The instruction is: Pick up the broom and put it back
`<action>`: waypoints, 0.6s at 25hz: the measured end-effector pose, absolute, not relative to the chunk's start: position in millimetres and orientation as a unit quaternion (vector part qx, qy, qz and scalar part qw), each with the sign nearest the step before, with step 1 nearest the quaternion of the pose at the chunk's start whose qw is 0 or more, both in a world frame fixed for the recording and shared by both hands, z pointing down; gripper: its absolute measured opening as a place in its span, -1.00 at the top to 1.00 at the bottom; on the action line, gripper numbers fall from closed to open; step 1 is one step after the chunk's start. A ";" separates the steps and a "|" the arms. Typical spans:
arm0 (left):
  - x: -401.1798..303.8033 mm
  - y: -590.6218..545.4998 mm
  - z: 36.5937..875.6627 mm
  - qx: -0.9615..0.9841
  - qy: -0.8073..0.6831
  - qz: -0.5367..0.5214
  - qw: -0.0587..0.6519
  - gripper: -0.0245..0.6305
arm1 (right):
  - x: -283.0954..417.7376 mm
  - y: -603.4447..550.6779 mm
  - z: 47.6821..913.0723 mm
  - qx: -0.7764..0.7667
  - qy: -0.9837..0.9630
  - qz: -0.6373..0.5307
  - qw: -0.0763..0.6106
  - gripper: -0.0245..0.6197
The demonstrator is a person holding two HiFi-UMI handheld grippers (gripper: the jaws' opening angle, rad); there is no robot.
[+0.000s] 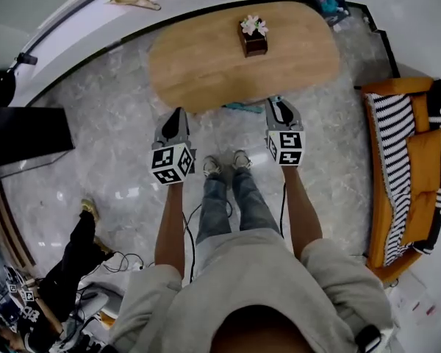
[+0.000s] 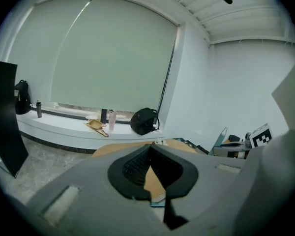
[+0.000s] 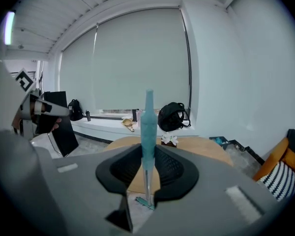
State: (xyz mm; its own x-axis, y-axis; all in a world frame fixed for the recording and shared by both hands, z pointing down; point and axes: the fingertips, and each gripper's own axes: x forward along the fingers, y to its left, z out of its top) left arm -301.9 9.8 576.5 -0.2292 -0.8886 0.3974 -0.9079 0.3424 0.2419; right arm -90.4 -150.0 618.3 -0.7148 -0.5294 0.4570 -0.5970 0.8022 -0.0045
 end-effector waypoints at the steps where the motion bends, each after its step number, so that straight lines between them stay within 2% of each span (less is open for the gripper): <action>1: -297.5 3.3 569.1 0.580 -0.780 0.020 0.234 0.92 | -84.0 -150.2 609.3 0.311 -0.922 0.076 0.218 0.66; 15: -235.4 -96.4 479.1 0.693 -0.699 0.013 0.176 0.92 | 25.7 -175.3 514.7 0.437 -0.876 0.049 0.197 0.66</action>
